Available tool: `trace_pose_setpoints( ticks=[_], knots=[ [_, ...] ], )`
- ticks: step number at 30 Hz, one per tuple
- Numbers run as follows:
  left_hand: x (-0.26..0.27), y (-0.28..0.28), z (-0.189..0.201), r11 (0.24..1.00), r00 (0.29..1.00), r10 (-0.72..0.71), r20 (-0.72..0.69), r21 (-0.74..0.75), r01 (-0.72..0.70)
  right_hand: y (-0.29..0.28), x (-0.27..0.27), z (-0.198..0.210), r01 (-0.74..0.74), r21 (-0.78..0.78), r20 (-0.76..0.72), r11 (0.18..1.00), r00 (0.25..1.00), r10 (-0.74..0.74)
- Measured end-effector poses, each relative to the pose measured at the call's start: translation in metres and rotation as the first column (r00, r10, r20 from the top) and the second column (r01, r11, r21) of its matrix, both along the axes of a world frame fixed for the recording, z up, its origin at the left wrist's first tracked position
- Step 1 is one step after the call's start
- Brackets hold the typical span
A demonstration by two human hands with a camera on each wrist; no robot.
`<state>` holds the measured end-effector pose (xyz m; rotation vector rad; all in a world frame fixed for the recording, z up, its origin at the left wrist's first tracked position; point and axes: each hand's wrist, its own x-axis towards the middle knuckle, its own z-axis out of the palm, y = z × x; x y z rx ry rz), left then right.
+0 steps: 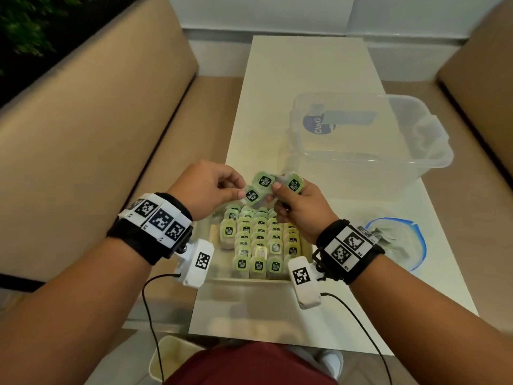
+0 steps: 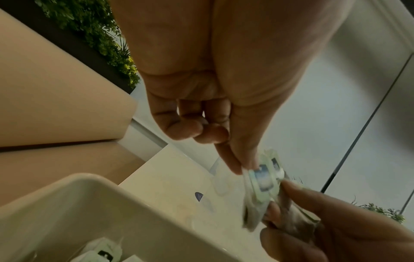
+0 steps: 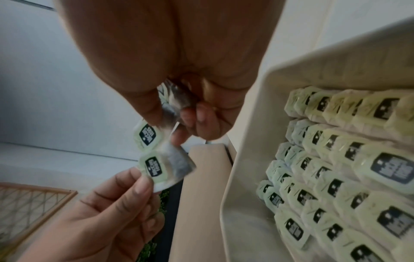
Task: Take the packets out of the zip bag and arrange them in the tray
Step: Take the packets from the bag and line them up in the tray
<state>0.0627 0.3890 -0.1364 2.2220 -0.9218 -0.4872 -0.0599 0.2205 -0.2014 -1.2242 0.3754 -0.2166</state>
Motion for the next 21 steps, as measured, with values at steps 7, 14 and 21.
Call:
trace_pose_setpoints(
  ticks=[7, 14, 21],
  knots=[
    [0.005, 0.003, 0.003, 0.996, 0.996, -0.087, -0.037, 0.018, 0.087, 0.002, -0.002, -0.002, -0.008, -0.175, -0.04, 0.985, 0.999, 0.001],
    [0.008, 0.007, 0.004, 0.997, 0.995, -0.083, -0.048, -0.012, 0.082, 0.008, -0.005, 0.006, 0.037, -0.069, -0.043, 0.997, 0.998, -0.04],
    [0.002, 0.011, 0.013, 0.994, 0.995, -0.091, -0.036, -0.058, 0.088, 0.01, -0.004, 0.009, 0.06, -0.062, -0.087, 0.996, 0.994, -0.066]
  ],
)
